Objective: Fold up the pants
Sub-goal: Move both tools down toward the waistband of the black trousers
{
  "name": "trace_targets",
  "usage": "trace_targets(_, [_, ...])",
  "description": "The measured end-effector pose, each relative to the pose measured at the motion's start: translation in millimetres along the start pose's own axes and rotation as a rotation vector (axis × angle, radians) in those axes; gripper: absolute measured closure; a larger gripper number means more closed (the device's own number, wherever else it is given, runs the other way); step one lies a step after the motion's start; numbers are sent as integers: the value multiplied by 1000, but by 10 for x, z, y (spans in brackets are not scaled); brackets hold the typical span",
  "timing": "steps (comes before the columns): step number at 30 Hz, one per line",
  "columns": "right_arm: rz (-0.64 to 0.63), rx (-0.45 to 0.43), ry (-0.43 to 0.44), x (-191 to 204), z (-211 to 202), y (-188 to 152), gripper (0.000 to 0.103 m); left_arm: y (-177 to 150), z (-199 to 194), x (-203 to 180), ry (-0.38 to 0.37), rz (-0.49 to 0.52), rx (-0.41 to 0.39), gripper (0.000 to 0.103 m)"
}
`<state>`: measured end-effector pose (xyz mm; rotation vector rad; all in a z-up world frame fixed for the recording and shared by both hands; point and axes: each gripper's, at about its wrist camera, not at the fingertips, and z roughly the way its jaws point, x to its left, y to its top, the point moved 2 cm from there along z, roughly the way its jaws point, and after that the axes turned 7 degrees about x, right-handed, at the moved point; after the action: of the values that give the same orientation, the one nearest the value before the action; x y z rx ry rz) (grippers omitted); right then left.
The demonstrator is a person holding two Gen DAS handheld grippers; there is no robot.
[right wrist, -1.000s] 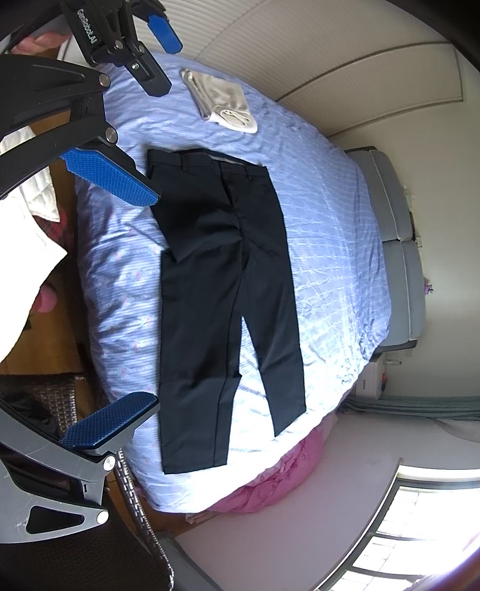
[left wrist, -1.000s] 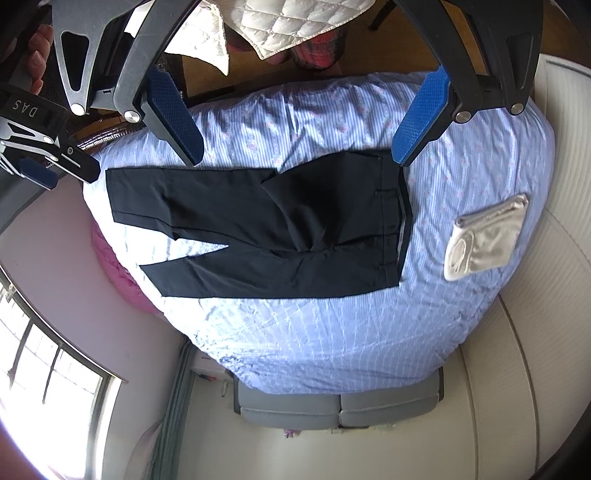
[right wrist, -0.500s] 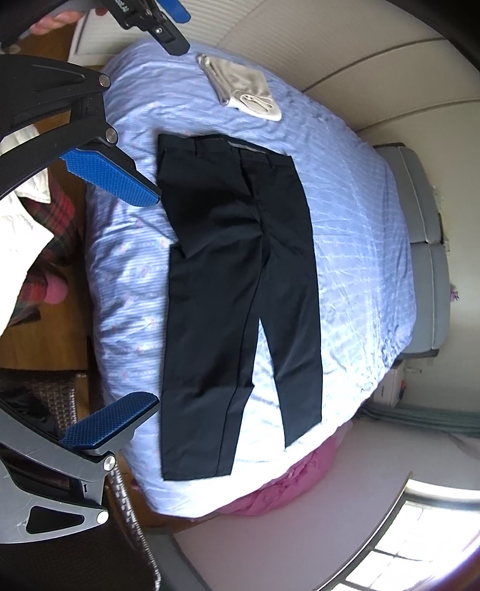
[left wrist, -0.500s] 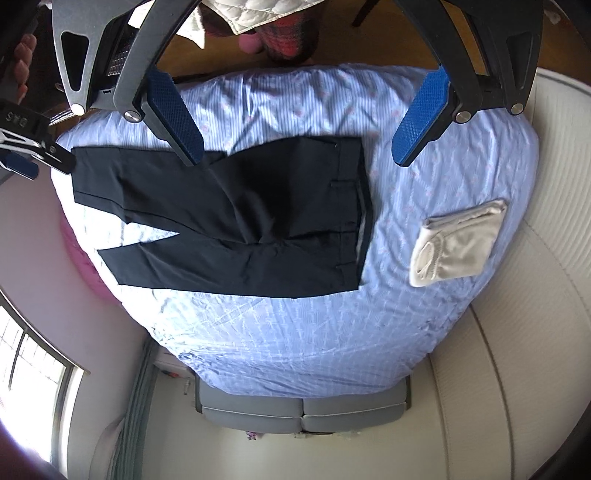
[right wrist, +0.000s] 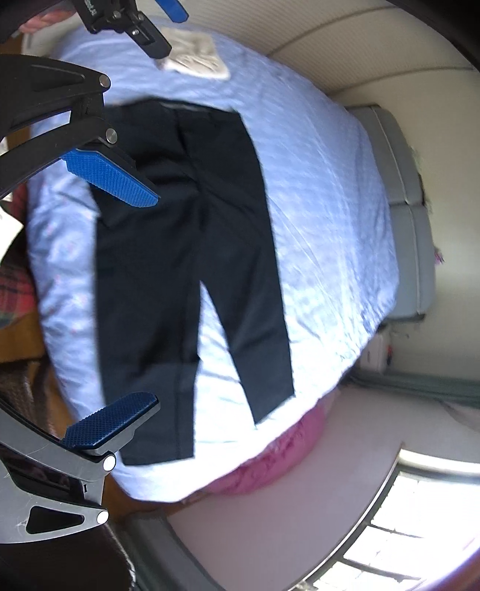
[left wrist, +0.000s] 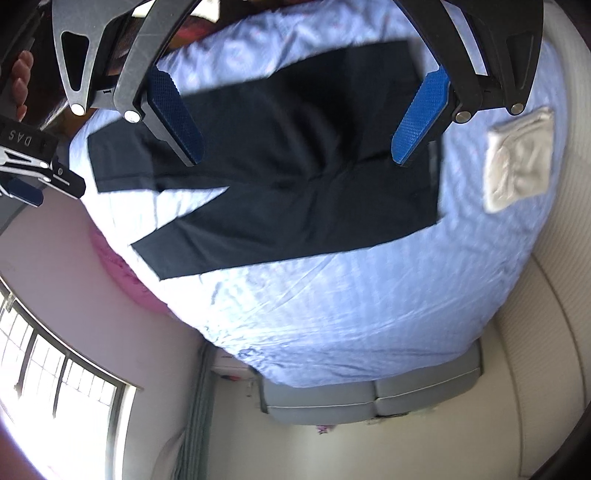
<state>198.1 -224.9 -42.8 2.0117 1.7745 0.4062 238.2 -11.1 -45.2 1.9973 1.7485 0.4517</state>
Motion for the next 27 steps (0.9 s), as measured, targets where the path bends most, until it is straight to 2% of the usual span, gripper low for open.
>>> trace_targets(4, [19, -34, -12, -458, 259, 425, 1, 463, 357, -455, 1, -9, -13, 0])
trace_targets(8, [8, -48, 11, -1026, 734, 868, 1, 911, 882, -1047, 10, -32, -22, 0])
trace_targets(12, [-15, -40, 37, -1619, 1328, 1275, 2, 1264, 1687, -1683, 51, -21, 83, 0])
trace_targets(17, [22, 0, 73, -2233, 2065, 1589, 7, 1556, 2406, -2374, 47, 40, 115, 0])
trace_targets(20, [62, 35, 125, -2594, 2666, 1729, 14, 1726, 2862, -2760, 35, 54, 150, 0])
trace_targets(22, [99, 79, 140, -2801, 3057, 1794, 27, 1813, 3130, -2968, 45, 65, 173, 0])
trace_targets(24, [159, 137, 168, -3020, 3490, 1823, 31, 1892, 3411, -3166, 91, 108, 199, 0])
trace_targets(27, [245, 202, 188, -3273, 3958, 1783, 37, 1997, 3774, -3402, 121, 170, 219, 0])
